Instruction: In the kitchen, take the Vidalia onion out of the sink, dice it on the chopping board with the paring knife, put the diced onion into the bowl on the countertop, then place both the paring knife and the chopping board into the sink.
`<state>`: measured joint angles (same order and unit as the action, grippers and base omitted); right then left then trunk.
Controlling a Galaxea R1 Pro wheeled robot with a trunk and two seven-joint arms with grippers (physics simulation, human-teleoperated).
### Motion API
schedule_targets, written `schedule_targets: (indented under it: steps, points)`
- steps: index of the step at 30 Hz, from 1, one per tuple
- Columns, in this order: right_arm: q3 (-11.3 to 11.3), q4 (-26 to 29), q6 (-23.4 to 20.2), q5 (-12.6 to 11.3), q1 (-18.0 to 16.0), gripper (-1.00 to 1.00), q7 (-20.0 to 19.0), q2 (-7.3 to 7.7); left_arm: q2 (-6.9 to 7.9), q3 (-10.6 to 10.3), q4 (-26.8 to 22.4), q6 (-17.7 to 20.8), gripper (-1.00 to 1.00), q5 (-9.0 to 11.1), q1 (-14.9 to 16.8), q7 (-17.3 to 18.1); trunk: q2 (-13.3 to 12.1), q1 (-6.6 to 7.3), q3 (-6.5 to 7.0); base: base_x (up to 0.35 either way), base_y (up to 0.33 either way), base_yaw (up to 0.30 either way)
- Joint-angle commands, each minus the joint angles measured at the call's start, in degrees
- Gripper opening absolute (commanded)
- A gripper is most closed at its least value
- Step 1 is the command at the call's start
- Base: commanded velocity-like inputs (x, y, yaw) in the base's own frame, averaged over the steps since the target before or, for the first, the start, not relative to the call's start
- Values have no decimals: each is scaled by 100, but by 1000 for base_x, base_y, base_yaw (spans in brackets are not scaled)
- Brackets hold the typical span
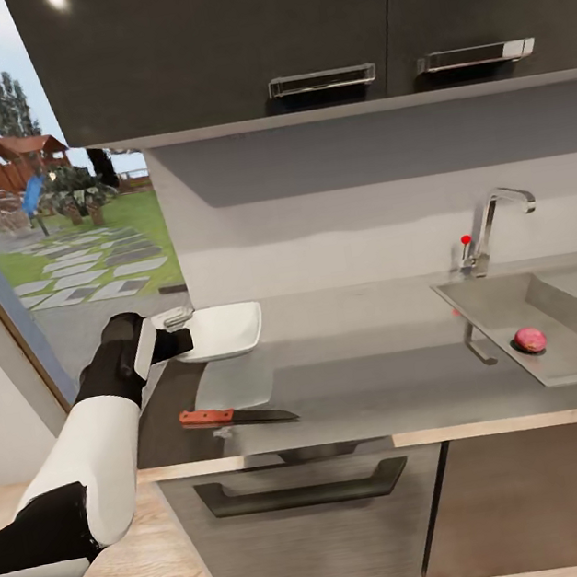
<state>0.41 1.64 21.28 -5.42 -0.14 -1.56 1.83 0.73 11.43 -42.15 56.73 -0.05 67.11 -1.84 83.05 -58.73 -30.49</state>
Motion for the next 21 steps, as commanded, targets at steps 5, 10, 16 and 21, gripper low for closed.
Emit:
schedule_targets:
  steps: [5, 10, 16, 21]
  points:
    - [37, 35, -17, -47, -1, 100, -32, -32, 19, -28, 35, 49, -100, -7, -5, -15, 3, 0, -6, 0, 0, 0]
    - [41, 94, -22, -47, -3, 100, -30, -162, 19, -104, 200, 49, -100, -9, -5, -13, 3, 0, -6, 0, 0, 0]
    - [55, 288, 152, -47, 0, 100, -28, -248, 16, -238, 269, 49, -100, -27, -5, -17, 3, 0, -6, 0, 0, 0]
    - [57, 317, 168, -47, -3, 100, -28, -253, 15, -371, 239, 49, -100, -28, -5, -18, 3, 0, -6, 0, 0, 0]
